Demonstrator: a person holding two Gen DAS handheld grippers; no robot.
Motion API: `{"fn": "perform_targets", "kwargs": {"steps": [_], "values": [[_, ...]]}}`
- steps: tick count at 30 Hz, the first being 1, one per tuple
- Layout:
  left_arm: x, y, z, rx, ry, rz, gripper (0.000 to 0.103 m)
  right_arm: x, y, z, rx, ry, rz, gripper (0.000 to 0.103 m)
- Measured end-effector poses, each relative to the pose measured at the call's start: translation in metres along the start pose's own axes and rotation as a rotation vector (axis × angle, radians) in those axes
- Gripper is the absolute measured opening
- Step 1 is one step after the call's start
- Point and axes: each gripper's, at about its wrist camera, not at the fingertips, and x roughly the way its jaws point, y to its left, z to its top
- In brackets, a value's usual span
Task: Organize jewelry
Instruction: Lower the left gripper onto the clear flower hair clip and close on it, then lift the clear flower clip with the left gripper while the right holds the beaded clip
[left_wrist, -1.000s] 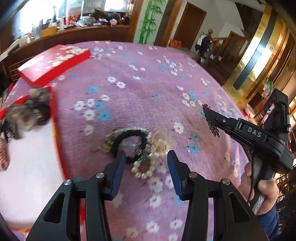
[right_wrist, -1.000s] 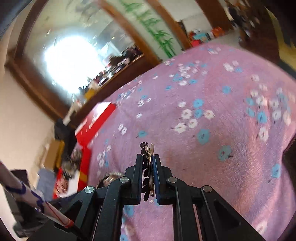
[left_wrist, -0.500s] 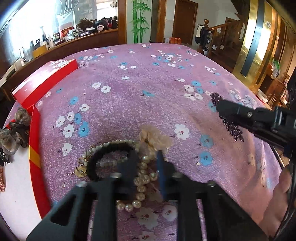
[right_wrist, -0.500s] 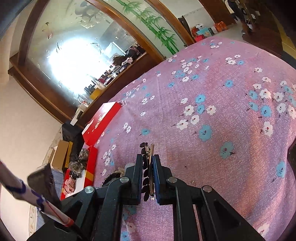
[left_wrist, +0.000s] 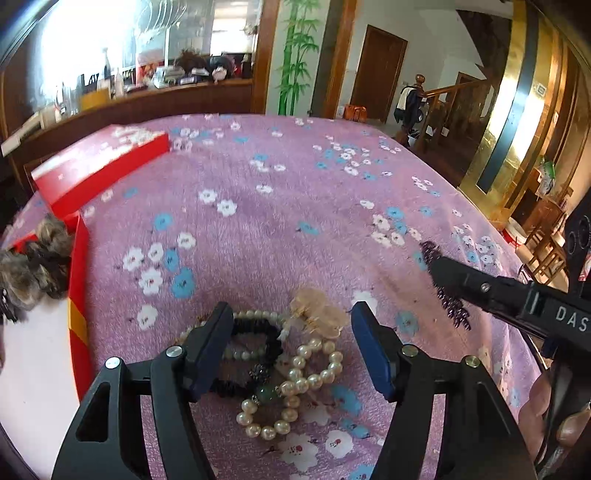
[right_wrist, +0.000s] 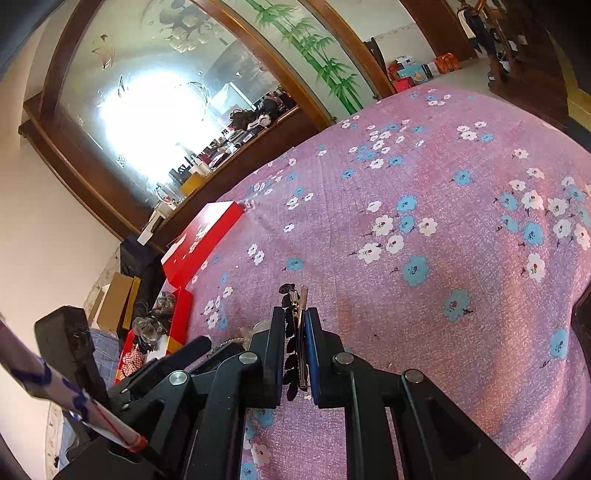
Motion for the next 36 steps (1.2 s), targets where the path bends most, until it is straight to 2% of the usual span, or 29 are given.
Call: {"fn": "perform_targets", "kwargs": {"steps": [3,8,12,13,14,21,28,31,36], "values": [[0.004,-0.011,0.006,0.043,0.017,0.043,0.064,-0.003,-0.002,0.000,0.011,-0.009,0.007,0.011],[0.022,-0.036,0.009,0.153,0.092,0.052,0.061,-0.012,-0.010,0.003,0.043,-0.041,0.012,0.011],[0.037,-0.044,0.006,0.186,0.111,0.097,0.046,-0.014,-0.011,0.003,0.058,-0.040,0.028,0.012],[0.041,-0.042,0.005,0.184,0.119,0.102,0.035,-0.014,-0.010,0.003,0.054,-0.042,0.029,0.012],[0.042,-0.042,0.003,0.183,0.124,0.102,0.035,-0.014,-0.009,0.003,0.051,-0.042,0.032,0.012],[0.036,-0.035,-0.005,0.171,0.069,0.083,0.035,-0.015,-0.005,0.002,0.035,-0.043,0.034,0.012],[-0.002,-0.025,0.004,0.127,-0.076,0.067,0.035,-0.012,0.003,0.001,-0.015,-0.035,0.012,0.011],[-0.013,-0.023,0.004,0.127,-0.134,0.099,0.035,-0.012,0.009,-0.001,-0.052,-0.039,-0.008,0.011],[-0.022,-0.014,0.010,0.101,-0.161,0.101,0.035,-0.011,0.014,-0.003,-0.094,-0.040,-0.034,0.011]]}}
